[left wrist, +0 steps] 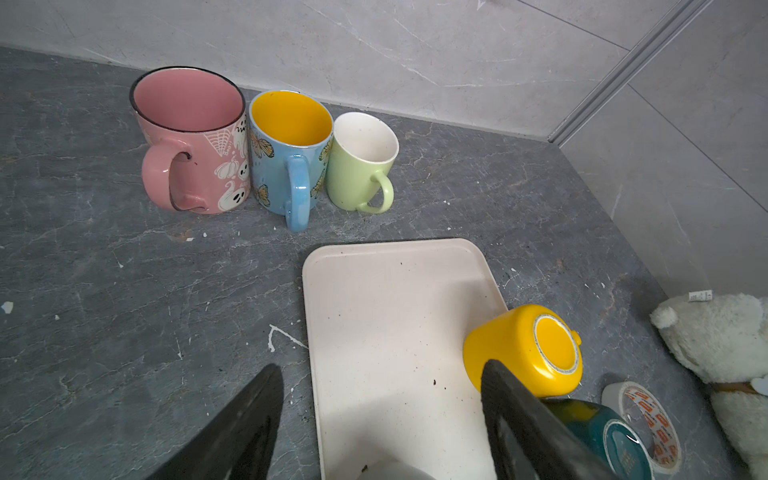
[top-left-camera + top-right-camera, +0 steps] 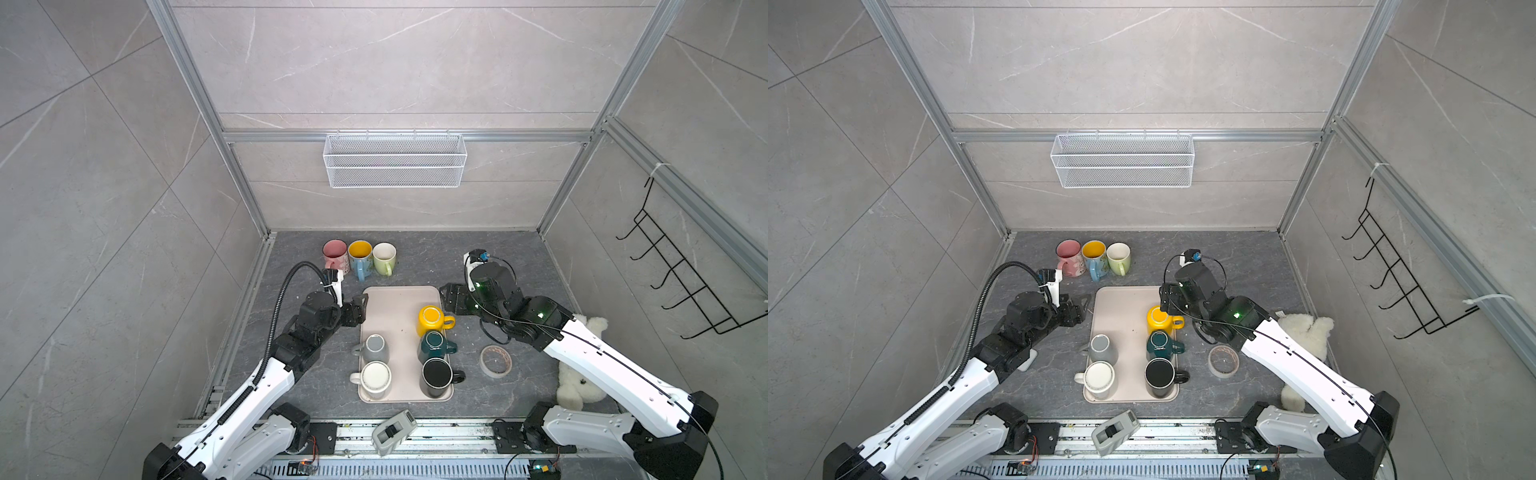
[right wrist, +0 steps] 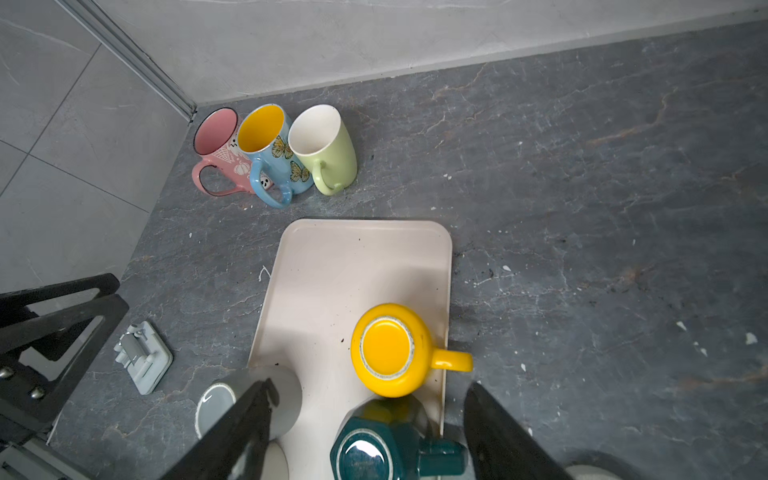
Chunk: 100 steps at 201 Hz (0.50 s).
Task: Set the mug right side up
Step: 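Move the right gripper back over the yellow mug on the tray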
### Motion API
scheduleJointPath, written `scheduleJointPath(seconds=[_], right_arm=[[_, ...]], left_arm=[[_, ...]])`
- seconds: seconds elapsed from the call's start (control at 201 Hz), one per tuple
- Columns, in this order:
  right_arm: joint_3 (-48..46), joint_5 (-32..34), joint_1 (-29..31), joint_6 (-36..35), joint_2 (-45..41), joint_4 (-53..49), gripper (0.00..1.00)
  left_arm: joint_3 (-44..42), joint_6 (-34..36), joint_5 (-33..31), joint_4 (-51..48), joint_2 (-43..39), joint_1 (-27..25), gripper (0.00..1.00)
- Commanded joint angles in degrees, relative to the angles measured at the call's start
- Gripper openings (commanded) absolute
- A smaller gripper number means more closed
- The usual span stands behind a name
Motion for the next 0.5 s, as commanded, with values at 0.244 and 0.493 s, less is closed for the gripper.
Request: scheduleJointPath(seconds=[0.244, 0.493], right_arm=[[-7.3, -16.7, -4.8, 8.1, -3.4, 6.5, 0.71], [-11.6, -26.8, -11.6, 12.5, -2.0, 12.6, 0.71]], left_arm=[[2.8, -1.2, -3.2, 0.0, 0.0, 0.2, 0.76], [2.3, -1.1, -4.4, -0.9, -0.1, 0.2, 0.76]])
